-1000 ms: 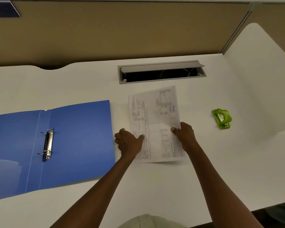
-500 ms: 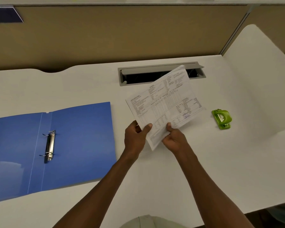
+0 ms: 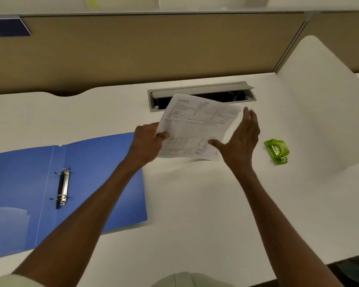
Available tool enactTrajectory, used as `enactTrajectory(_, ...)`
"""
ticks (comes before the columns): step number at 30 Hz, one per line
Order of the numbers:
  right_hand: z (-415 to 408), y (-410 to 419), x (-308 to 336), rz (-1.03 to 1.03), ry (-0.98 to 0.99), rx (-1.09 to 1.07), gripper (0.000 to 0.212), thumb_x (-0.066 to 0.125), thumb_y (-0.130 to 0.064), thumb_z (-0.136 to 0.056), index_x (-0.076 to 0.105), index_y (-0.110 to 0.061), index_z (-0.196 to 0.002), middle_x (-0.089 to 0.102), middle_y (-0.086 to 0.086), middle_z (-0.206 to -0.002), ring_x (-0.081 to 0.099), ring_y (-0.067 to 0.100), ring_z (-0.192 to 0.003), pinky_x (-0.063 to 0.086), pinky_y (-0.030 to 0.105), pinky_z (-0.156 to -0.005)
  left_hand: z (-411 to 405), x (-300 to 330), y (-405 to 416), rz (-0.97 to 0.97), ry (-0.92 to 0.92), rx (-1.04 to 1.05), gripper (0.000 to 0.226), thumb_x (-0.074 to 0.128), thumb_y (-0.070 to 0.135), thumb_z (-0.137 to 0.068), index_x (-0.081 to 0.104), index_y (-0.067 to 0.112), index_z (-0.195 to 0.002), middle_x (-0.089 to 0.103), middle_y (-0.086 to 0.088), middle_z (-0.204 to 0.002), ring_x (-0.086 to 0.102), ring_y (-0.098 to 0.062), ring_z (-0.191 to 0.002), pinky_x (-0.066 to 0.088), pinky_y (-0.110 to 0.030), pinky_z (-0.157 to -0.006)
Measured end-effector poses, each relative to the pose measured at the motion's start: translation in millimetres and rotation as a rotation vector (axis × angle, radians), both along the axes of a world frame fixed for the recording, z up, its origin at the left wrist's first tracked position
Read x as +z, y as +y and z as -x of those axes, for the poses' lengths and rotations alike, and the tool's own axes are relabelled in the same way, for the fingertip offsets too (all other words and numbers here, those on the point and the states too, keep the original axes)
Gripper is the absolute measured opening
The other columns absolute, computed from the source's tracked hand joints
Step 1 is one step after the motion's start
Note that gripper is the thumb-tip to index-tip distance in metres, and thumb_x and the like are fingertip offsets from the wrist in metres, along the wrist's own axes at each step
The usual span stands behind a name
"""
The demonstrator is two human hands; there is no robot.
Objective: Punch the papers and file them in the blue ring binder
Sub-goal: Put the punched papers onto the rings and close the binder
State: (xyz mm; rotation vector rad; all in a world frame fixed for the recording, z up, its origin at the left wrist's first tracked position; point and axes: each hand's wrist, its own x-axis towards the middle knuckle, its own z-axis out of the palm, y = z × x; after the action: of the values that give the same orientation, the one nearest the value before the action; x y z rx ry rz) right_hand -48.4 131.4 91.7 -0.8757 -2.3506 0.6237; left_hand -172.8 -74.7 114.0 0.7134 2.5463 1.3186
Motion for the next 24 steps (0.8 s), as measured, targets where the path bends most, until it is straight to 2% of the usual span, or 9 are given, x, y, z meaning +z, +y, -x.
enactTrajectory(4,15.3,16.9,42.1,-0.184,-0.151,0.199,0.115,0.083,-0.048,-0.06,0.019,-0.014,-0.149,0.028,0.009,-0.153,0.02,0.028,-0.144,0.012,0.049,-0.119,10.4,27.7,3.8,0.092,0.109,-0.202,0.034,0.059,0.009,-0.09,0.065,0.017,-0.123,0.069,-0.004,-0.115,0.06,-0.017,-0.094,0.05,-0.028,-0.082)
enactTrajectory(6,15.5,22.0,59.4,-0.083,-0.175,0.331,0.089,0.083,-0.04,-0.066,0.039,-0.016,-0.139,0.051,0.007,-0.138,0.045,0.026,-0.129,0.033,0.047,-0.111,11.7,41.4,5.9,0.111,0.158,-0.28,0.035,0.059,0.006,-0.09,0.066,0.019,-0.122,0.069,0.001,-0.112,0.062,-0.02,-0.096,0.052,-0.031,-0.084)
enactTrajectory(8,11.0,20.7,71.6,0.07,-0.186,0.438,0.052,0.08,-0.029,-0.073,0.06,-0.016,-0.119,0.068,0.004,-0.114,0.064,0.019,-0.099,0.053,0.037,-0.088,13.9,51.6,6.7,0.142,0.247,-0.32,0.035,0.06,0.006,-0.09,0.068,0.021,-0.12,0.069,0.002,-0.107,0.06,-0.018,-0.091,0.048,-0.028,-0.078)
enactTrajectory(11,4.4,17.9,69.4,0.217,-0.09,0.454,0.023,0.076,-0.021,-0.078,0.072,-0.016,-0.1,0.073,0.001,-0.098,0.066,0.008,-0.077,0.055,0.019,-0.069,15.9,65.2,8.0,0.125,0.475,-0.3,0.026,0.064,0.01,-0.085,0.071,0.018,-0.109,0.073,-0.002,-0.097,0.058,-0.019,-0.075,0.039,-0.024,-0.067)
enactTrajectory(13,0.3,16.5,60.6,0.376,0.006,0.411,0.018,0.075,-0.017,-0.079,0.072,-0.017,-0.096,0.073,-0.005,-0.092,0.067,0.002,-0.073,0.052,0.011,-0.062,17.0,73.2,7.5,0.019,0.577,-0.198,0.03,0.071,0.02,-0.079,0.068,0.02,-0.109,0.074,0.001,-0.097,0.065,-0.022,-0.078,0.045,-0.027,-0.066)
enactTrajectory(15,-5.0,15.2,51.3,0.548,0.108,0.351,0.017,0.076,-0.014,-0.078,0.072,-0.017,-0.094,0.073,-0.009,-0.089,0.07,0.001,-0.077,0.054,0.014,-0.064,18.2,73.5,4.9,-0.166,0.451,-0.076,0.054,0.079,0.028,-0.072,0.058,0.02,-0.121,0.07,0.006,-0.109,0.065,-0.01,-0.095,0.051,-0.024,-0.082)
enactTrajectory(17,-11.3,14.3,41.7,0.684,0.236,0.315,0.021,0.077,-0.011,-0.077,0.072,-0.014,-0.097,0.076,-0.006,-0.092,0.072,0.01,-0.084,0.057,0.024,-0.069,15.7,62.9,1.5,-0.285,0.2,-0.012,0.069,0.084,0.027,-0.07,0.05,0.016,-0.129,0.064,0.007,-0.119,0.06,-0.001,-0.104,0.047,-0.014,-0.09)
enactTrajectory(20,-18.3,12.2,30.4,0.796,0.39,0.29,0.026,0.075,-0.005,-0.078,0.07,-0.006,-0.104,0.075,0.0,-0.099,0.072,0.019,-0.093,0.057,0.026,-0.072,-0.1,32.1,-0.5,-0.203,-0.024,-0.076,0.041,0.078,0.017,-0.077,0.061,0.02,-0.114,0.068,0.007,-0.11,0.063,0.009,-0.093,0.051,-0.014,-0.082)
enactTrajectory(24,-21.1,12.4,21.1,0.835,0.482,0.248,0.028,0.075,-0.002,-0.077,0.069,-0.003,-0.104,0.073,0.007,-0.104,0.07,0.021,-0.096,0.056,0.027,-0.074,-20.3,-1.4,3.1,-0.307,-0.148,0.02,0.018,0.071,0.004,-0.082,0.073,0.01,-0.099,0.072,0.007,-0.094,0.066,0.013,-0.079,0.046,-0.004,-0.069)
